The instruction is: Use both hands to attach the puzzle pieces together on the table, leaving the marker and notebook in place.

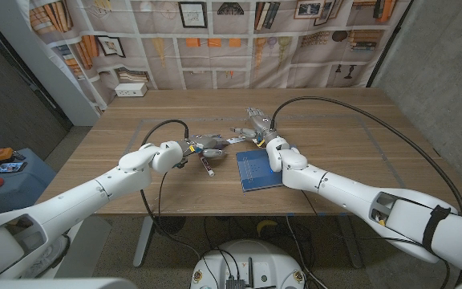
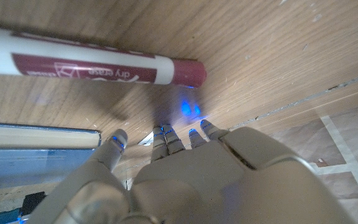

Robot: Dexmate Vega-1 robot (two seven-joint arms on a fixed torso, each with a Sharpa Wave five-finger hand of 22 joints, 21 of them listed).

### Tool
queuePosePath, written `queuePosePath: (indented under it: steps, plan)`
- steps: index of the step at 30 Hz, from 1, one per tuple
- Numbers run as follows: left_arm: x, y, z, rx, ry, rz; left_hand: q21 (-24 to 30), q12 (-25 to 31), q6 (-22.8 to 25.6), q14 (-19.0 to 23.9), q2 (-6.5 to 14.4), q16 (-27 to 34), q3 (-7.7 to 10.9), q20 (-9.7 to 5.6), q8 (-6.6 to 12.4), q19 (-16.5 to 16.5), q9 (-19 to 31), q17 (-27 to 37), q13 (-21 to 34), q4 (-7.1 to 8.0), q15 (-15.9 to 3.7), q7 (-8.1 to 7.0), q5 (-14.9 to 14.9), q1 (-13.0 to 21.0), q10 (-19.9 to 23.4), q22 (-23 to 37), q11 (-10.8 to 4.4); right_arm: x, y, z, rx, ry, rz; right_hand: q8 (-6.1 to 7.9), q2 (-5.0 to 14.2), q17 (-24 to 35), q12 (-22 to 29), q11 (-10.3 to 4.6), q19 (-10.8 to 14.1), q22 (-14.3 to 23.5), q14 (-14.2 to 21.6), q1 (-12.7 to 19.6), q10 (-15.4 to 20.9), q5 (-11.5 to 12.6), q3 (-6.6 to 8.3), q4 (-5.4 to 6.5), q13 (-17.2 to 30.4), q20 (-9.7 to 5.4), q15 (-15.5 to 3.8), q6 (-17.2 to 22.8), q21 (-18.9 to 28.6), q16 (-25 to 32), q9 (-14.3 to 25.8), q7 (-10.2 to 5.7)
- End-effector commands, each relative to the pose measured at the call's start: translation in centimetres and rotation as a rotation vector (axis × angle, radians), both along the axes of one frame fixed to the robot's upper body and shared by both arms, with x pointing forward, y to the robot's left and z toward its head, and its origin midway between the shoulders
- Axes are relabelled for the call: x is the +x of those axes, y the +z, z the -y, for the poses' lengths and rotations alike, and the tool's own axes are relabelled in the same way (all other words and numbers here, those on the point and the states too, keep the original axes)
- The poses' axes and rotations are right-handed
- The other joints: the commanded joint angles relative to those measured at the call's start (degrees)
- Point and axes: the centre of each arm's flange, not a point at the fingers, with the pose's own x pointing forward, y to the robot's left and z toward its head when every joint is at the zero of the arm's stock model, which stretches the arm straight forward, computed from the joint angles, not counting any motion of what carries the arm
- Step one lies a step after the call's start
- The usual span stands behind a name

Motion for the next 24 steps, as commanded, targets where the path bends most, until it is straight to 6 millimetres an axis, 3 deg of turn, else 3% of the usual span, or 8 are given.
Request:
queuePosePath:
  steps: [1,24]
  plan:
    - [0.02,-0.11,-0.04,-0.003,0.001,-0.001,0.0,0.2,0.6,0.1,5.5,0.0,0.08,-2.24,0.47,-4.7,0.2,0.1,0.2,-0.16,-2.71,-0.09,-0.1,0.5,0.7,0.2,0.43,0.57,-0.73,-0.01,-0.035,-0.028,-0.008,0.33,-0.13,0.1,0.0,0.04,-0.2,0.0,-0.6,0.6,-0.8,0.0,0.04,-0.52,0.2,-0.01,-0.03,-0.7,0.3,-0.1,0.2,-0.09]
    - [0.2,-0.07,-0.03,-0.002,-0.002,-0.003,0.0,0.2,0.7,0.1,5.5,0.0,0.1,-2.24,0.47,-4.7,0.2,0.1,0.2,-0.14,-2.73,-0.09,-0.1,0.5,0.7,0.2,0.45,1.21,-1.36,0.26,-0.069,-0.065,-0.018,0.86,0.03,-0.1,0.5,0.0,0.2,0.0,-0.3,2.3,-1.0,0.4,0.4,-1.57,0.2,0.08,0.01,-1.0,0.5,0.3,0.2,-0.35]
